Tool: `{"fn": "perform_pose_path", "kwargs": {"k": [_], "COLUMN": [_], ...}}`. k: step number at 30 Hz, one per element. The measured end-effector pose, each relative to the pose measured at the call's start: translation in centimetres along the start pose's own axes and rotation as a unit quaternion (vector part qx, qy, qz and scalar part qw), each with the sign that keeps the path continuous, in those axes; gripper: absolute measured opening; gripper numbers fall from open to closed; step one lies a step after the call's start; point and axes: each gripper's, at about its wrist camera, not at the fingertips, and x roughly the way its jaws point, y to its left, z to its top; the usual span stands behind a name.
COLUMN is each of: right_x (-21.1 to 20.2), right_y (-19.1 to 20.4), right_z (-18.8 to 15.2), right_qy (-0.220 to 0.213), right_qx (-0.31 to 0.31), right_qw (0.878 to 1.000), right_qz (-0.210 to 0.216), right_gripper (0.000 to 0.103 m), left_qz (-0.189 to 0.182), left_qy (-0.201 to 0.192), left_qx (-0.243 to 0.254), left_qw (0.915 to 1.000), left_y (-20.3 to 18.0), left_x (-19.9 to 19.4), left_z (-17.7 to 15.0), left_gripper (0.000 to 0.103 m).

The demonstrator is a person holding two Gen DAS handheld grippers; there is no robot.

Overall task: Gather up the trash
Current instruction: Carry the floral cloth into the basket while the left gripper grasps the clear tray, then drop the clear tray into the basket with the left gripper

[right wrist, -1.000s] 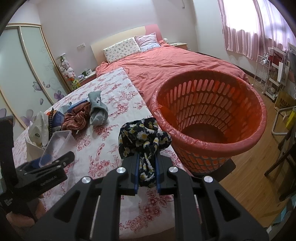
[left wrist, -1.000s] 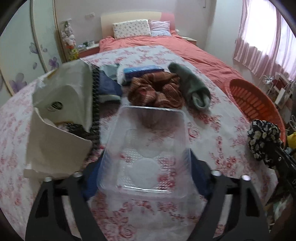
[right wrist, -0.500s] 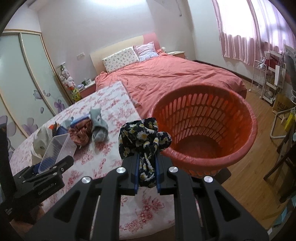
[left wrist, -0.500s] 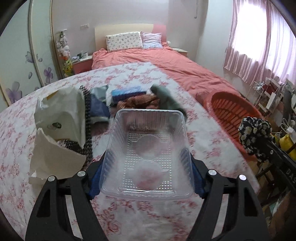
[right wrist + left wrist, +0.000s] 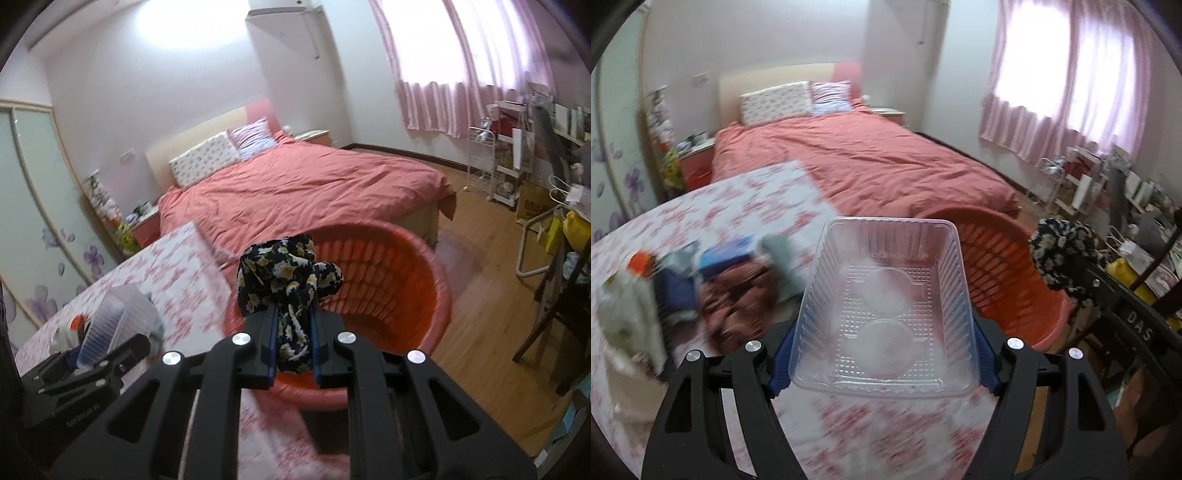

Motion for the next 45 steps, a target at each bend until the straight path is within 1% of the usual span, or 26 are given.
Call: {"fn": "perform_pose_path", "kwargs": {"k": [6, 10, 18, 20, 22, 23, 24, 26, 28, 31, 33, 36, 40, 45], "right_x": [1.5, 2.7, 5.1, 5.6, 6.1, 6.2, 6.3, 6.5, 6.6, 6.2, 5.7, 5.0, 3.8, 2.1], "right_y": [-2.4, -3.6, -5.3, -5.5, -5.8, -6.0, -6.1, -6.2, -6.4, -6.5, -6.1, -5.6, -4.1, -0.8], "right_z": [1.8, 2.5, 3.3, 3.4, 3.5, 3.6, 3.6, 3.6, 3.6, 3.3, 3.1, 2.8, 2.4, 1.3], "right_qy": [-0.004, -0.004, -0.001, 0.002, 0.001, -0.001, -0.002, -0.001, 0.001, -0.002, -0.004, -0.004, -0.007, -0.003], "right_qx": [0.035, 0.044, 0.062, 0.068, 0.072, 0.073, 0.074, 0.078, 0.081, 0.078, 0.071, 0.058, 0.036, 0.005], "right_qw": [0.999, 0.999, 0.998, 0.998, 0.997, 0.997, 0.997, 0.997, 0.997, 0.997, 0.997, 0.998, 0.999, 1.0], "right_qz": [-0.002, -0.003, -0.001, 0.002, 0.007, 0.005, 0.004, 0.004, 0.002, -0.007, -0.015, -0.026, -0.033, -0.012], "right_gripper": [0.014, 0.015, 0.015, 0.018, 0.029, 0.031, 0.035, 0.036, 0.042, 0.047, 0.049, 0.049, 0.05, 0.05], "left_qz": [-0.035, -0.047, -0.059, -0.059, -0.058, -0.054, -0.051, -0.043, -0.035, -0.026, -0.019, -0.005, 0.019, 0.055], "left_qy": [0.004, 0.011, 0.033, 0.038, 0.042, 0.047, 0.05, 0.056, 0.061, 0.068, 0.071, 0.067, 0.059, 0.04], "left_qx": [0.034, 0.048, 0.057, 0.06, 0.063, 0.065, 0.066, 0.064, 0.061, 0.051, 0.038, 0.022, 0.01, 0.007], "left_qw": [0.9988, 0.9977, 0.9961, 0.9957, 0.9955, 0.9953, 0.9952, 0.9954, 0.9957, 0.996, 0.9965, 0.9975, 0.998, 0.9976], "left_y": [-3.0, -4.4, -5.8, -6.1, -6.6, -6.7, -6.7, -6.4, -6.1, -5.5, -4.7, -3.5, -1.7, 0.9], "left_x": [3.0, 5.0, 7.3, 7.7, 8.2, 8.4, 8.7, 8.9, 8.9, 9.0, 8.5, 7.3, 4.8, 1.3], "left_z": [1.7, 2.4, 2.6, 2.6, 2.7, 2.6, 2.5, 2.3, 2.1, 2.1, 2.0, 1.8, 1.2, 0.2], "left_gripper": [0.075, 0.075, 0.075, 0.075, 0.076, 0.077, 0.081, 0.084, 0.085, 0.086, 0.091, 0.096, 0.097, 0.098]}}
